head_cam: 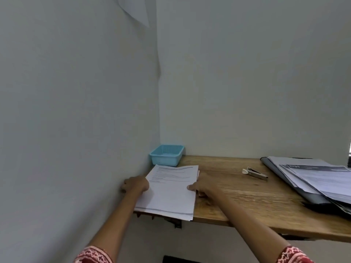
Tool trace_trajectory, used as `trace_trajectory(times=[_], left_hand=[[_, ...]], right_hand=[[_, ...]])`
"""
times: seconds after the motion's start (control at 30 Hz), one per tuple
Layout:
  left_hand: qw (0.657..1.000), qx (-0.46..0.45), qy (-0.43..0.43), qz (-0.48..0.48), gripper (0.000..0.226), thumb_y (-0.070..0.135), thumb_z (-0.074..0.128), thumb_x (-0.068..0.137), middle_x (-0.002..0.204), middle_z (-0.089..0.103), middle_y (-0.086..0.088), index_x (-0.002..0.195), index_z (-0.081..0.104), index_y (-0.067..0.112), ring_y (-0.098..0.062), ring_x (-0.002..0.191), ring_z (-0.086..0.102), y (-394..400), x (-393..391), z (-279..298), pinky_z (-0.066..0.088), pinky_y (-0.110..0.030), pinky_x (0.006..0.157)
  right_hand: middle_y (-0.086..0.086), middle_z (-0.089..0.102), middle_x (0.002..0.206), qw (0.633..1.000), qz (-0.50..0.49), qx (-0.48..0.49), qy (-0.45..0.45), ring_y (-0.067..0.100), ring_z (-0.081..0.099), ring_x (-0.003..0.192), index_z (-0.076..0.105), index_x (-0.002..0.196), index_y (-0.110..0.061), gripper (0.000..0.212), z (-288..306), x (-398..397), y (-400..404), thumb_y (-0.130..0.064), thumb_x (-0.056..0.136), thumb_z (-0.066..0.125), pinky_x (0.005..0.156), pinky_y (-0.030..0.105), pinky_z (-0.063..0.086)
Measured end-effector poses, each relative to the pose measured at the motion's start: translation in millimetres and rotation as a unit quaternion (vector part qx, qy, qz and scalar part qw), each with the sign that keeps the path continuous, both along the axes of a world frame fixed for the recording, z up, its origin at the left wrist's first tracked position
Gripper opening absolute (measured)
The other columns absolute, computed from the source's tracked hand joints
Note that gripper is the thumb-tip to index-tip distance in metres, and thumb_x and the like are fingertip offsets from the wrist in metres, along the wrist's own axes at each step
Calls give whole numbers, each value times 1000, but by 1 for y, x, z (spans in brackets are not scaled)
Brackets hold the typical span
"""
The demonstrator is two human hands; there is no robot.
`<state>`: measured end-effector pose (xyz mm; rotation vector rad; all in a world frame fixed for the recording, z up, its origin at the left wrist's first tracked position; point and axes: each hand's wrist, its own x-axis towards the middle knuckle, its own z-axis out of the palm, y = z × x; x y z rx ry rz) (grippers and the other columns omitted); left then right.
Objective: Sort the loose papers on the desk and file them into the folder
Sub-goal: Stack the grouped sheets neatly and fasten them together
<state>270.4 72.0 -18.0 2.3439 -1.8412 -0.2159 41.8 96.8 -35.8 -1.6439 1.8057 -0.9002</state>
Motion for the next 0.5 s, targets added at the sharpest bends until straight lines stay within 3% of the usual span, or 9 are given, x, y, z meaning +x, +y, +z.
trace_trajectory(times=[0.1, 0.23, 0.37, 0.43, 0.5], left_hand=[[998, 19, 37, -48, 43, 14, 43, 91, 139, 43, -14, 134, 41, 7, -31, 126, 43, -10, -1, 10, 37, -38, 105], [996, -5, 64, -70, 39, 15, 41, 96, 138, 46, -13, 134, 41, 4, -27, 125, 46, -20, -9, 8, 37, -30, 102], [996, -29, 50, -72, 37, 17, 40, 98, 137, 46, -12, 133, 39, 5, -26, 126, 45, -26, -13, 1, 33, -27, 102], [996, -31, 35, -74, 36, 17, 41, 97, 136, 48, -12, 131, 39, 6, -26, 125, 45, -25, -16, 0, 33, -27, 101], [997, -27, 24, -71, 35, 17, 42, 96, 134, 49, -11, 130, 42, 6, -26, 123, 47, -25, -18, -1, 33, -28, 101]], right_hand=[[9, 65, 106, 999, -9, 51, 14, 15, 59, 68, 53, 124, -5, 49, 8, 2, -4, -19, 81, 73, 68, 28, 53], [9, 60, 127, 994, -42, -23, 93, 24, 59, 110, 55, 129, -7, 49, 5, 6, -10, -32, 87, 65, 93, 36, 49], [12, 56, 130, 995, -48, -9, 88, 27, 55, 117, 51, 128, -1, 45, 9, 13, -12, -27, 91, 58, 97, 36, 47], [15, 57, 128, 995, -45, 16, 83, 26, 58, 112, 49, 127, 0, 45, 17, 15, -9, -25, 91, 60, 90, 33, 51], [16, 59, 122, 997, -44, 39, 56, 25, 62, 97, 49, 127, -1, 44, 22, 12, -10, -22, 91, 62, 73, 31, 54]])
